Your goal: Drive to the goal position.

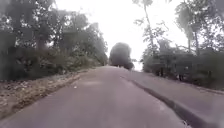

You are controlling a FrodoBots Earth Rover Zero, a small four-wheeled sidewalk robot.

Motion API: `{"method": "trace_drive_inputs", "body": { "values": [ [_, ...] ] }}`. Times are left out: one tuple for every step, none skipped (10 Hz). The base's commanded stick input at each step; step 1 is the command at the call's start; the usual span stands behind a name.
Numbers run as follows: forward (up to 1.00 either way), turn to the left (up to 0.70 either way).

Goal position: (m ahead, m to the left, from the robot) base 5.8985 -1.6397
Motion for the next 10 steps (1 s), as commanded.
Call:
{"method": "trace_drive_inputs", "body": {
  "values": [
    [0.85,0.0],
    [0.85,0.0],
    [0.85,0.0],
    [0.85,0.0],
    [0.85,0.0],
    [0.85,0.0],
    [0.85,0.0],
    [0.85,0.0],
    [0.85,0.0],
    [0.85,0.01]
  ]
}}
